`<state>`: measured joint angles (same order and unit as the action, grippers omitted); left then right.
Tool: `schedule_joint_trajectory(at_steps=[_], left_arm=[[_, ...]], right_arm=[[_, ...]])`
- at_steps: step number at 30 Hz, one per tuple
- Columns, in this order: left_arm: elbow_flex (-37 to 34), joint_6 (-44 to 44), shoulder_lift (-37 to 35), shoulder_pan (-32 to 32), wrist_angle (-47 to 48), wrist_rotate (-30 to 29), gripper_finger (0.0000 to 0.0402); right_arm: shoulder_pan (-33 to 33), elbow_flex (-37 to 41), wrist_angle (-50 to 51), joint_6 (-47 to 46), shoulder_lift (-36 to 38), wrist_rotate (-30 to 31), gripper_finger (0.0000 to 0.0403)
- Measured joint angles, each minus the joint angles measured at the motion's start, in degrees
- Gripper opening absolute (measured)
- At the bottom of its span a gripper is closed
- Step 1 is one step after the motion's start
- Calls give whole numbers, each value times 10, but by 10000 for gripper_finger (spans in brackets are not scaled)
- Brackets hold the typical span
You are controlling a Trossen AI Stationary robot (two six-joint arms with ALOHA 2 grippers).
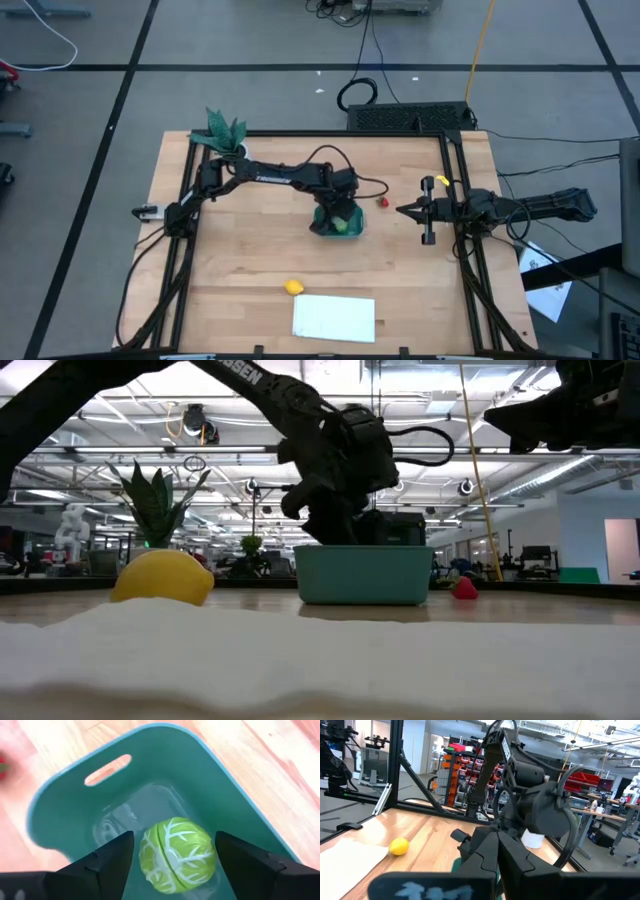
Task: Pick and placing Produce into tupperware
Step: Put the green cabbage into the blue bin, then put the red strawberry into the blue bin
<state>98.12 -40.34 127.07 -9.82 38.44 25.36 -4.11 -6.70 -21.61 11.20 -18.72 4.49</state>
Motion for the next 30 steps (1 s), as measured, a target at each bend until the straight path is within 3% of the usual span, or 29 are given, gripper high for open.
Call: schedule_joint_trajectory(at_steps=[11, 14, 19, 26, 30], left_arm=[[77, 25, -1, 0, 88, -69, 286], [81, 32, -1, 0, 102, -86, 270], [82, 40, -1, 1, 114, -95, 189], [82, 49, -4, 12, 116, -159, 17], [82, 51, -27, 22, 117, -210, 13]], right_arm=[[0, 0, 0, 0, 0, 0, 0], [0, 0, 0, 0, 0, 0, 0], [0, 0, 0, 0, 0, 0, 0], [0, 0, 0, 0, 0, 0, 0], [0, 0, 0, 0, 0, 0, 0]])
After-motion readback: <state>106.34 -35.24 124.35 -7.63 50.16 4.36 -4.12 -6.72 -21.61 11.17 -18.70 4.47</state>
